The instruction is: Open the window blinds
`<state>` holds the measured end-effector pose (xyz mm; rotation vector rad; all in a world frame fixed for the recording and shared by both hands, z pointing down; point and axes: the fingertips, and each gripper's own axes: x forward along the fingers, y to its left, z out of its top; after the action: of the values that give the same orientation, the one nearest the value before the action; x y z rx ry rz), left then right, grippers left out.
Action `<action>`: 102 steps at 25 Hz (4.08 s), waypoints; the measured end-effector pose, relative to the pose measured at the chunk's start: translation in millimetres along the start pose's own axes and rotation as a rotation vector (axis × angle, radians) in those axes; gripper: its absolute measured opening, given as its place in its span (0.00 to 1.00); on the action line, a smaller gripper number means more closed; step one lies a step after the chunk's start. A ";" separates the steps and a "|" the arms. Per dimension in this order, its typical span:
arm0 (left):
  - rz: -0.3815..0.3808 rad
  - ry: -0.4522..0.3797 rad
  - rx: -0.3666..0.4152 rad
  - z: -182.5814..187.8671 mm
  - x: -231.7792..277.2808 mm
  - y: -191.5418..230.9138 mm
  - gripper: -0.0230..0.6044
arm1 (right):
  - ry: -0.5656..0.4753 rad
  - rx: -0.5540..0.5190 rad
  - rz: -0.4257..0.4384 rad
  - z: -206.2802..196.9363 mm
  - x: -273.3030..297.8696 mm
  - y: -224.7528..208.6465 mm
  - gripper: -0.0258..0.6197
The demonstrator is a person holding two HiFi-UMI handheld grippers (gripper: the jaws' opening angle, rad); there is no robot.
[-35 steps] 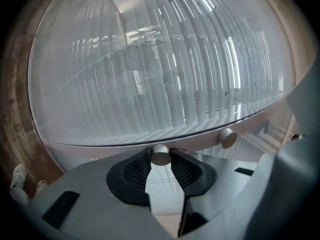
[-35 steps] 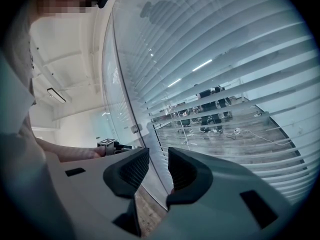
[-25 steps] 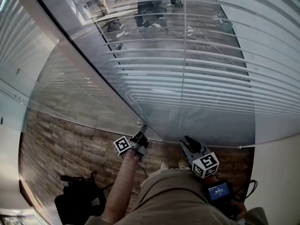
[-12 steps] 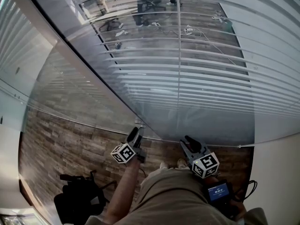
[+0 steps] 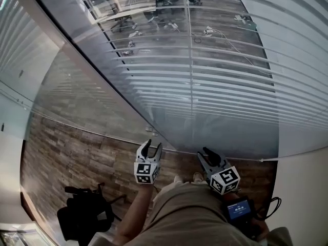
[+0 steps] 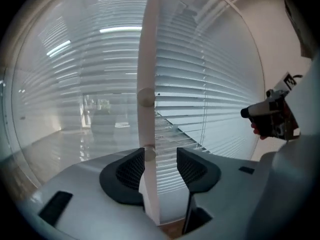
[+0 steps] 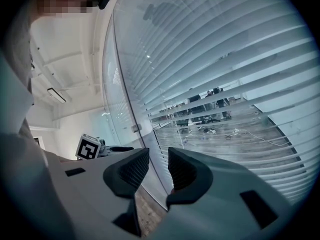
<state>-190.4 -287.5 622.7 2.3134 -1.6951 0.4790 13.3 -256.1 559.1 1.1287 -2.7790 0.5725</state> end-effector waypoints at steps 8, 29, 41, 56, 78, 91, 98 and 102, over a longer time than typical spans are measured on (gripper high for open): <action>0.020 -0.009 -0.011 -15.7 -2.4 -4.9 0.38 | -0.013 0.001 0.007 -14.0 2.3 -2.8 0.23; 0.045 -0.020 -0.098 15.3 -2.5 -79.7 0.37 | -0.003 -0.015 0.020 17.5 -64.3 -46.2 0.23; 0.036 -0.011 -0.137 18.2 -6.9 -91.1 0.37 | 0.009 0.007 0.029 20.4 -65.3 -46.2 0.23; -0.076 -0.027 -0.126 15.6 -30.9 -116.3 0.37 | -0.008 0.017 -0.020 8.1 -78.7 -15.4 0.23; -0.152 -0.009 -0.125 -108.0 -226.2 -137.2 0.37 | 0.013 0.016 -0.041 -109.7 -170.7 170.9 0.23; -0.151 -0.008 -0.143 -155.3 -339.9 -155.8 0.37 | 0.043 0.022 -0.025 -162.1 -231.1 266.4 0.23; -0.191 -0.013 -0.149 -169.1 -371.7 -176.8 0.37 | 0.059 0.023 -0.056 -180.7 -260.2 288.0 0.23; -0.220 -0.011 -0.154 -176.5 -381.7 -187.5 0.37 | 0.076 0.030 -0.081 -192.3 -278.3 295.6 0.23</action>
<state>-138.7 169.9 635.6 2.3552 -1.4052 0.2823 0.1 192.2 585.3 1.1924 -2.6559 0.6373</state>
